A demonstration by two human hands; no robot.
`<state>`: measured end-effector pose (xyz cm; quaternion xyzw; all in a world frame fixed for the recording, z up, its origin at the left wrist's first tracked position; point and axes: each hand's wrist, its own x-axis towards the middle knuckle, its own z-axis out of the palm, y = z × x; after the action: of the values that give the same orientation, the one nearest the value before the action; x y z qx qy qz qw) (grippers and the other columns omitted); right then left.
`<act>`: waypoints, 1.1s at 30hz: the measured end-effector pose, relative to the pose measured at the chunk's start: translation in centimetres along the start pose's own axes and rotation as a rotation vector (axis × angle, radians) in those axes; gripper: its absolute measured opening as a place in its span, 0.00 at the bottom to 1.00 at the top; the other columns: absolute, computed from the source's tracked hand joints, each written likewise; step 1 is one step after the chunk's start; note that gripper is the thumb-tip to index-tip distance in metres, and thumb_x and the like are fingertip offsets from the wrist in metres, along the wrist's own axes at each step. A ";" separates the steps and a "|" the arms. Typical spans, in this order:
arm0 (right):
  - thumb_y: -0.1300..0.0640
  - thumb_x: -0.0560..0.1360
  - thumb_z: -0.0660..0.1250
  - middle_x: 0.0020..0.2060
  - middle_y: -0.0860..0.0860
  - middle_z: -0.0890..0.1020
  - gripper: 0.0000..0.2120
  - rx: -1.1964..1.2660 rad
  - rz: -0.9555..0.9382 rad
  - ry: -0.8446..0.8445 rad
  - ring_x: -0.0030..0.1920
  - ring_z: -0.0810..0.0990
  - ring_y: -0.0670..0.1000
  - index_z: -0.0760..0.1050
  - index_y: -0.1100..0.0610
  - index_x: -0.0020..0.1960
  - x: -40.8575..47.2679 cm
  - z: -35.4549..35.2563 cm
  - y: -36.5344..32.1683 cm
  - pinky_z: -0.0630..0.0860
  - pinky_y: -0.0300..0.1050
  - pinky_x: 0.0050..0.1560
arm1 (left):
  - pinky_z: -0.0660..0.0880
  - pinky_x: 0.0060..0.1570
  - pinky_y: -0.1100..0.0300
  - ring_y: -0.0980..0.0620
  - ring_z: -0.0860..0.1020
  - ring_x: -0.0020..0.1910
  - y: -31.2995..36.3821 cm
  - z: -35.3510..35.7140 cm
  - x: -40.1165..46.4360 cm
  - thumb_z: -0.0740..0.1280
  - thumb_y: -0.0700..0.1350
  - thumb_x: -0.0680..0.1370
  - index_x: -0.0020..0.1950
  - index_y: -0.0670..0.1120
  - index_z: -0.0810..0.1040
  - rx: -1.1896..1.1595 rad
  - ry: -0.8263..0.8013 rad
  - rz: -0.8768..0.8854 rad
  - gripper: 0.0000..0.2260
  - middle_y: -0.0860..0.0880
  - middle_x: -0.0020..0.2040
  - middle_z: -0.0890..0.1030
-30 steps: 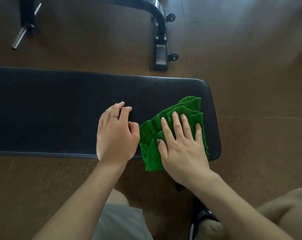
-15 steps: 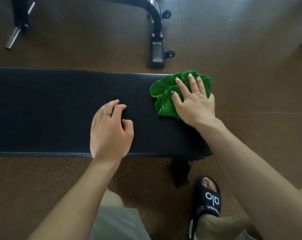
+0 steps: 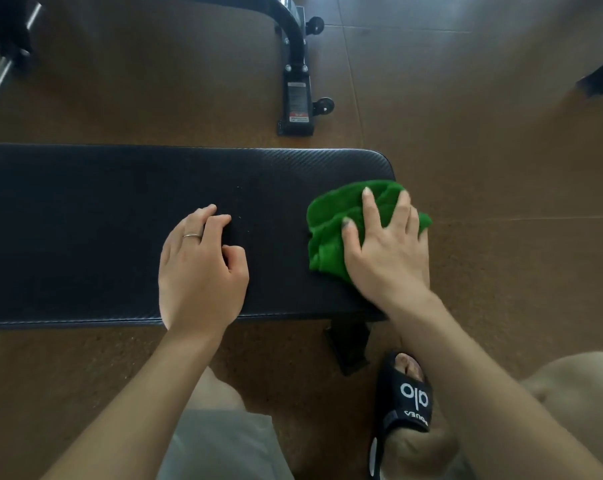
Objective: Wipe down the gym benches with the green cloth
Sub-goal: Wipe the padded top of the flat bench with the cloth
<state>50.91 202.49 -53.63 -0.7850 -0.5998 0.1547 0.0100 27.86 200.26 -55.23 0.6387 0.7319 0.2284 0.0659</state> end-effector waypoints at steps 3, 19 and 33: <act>0.36 0.83 0.44 0.81 0.64 0.50 0.31 0.036 0.037 0.015 0.80 0.53 0.64 0.46 0.44 0.84 6.4 -1.1 -1.6 0.51 0.63 0.79 | 0.71 0.72 0.42 0.44 0.73 0.72 0.1 0.1 0.0 0.64 0.40 0.79 0.67 0.44 0.79 0.000 0.015 -0.009 0.16 0.45 0.71 0.77; 0.39 0.85 0.46 0.61 0.60 0.71 0.31 0.152 0.059 0.062 0.59 0.75 0.61 0.45 0.48 0.84 -1.8 0.1 1.9 0.71 0.57 0.60 | 0.71 0.71 0.41 0.44 0.72 0.72 0.5 0.3 -0.1 0.64 0.39 0.79 0.66 0.43 0.78 0.006 0.026 -0.020 0.16 0.45 0.71 0.77; 0.39 0.85 0.45 0.60 0.56 0.71 0.30 0.354 0.167 0.125 0.49 0.74 0.56 0.48 0.48 0.84 -6.4 2.1 3.2 0.68 0.50 0.47 | 0.71 0.71 0.41 0.44 0.72 0.72 0.6 0.2 -0.2 0.63 0.41 0.79 0.66 0.43 0.77 -0.004 0.025 -0.013 0.16 0.45 0.71 0.77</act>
<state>51.86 195.16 -54.75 -0.8260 -0.4945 0.2087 0.1721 28.52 200.19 -55.20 0.6308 0.7363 0.2375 0.0594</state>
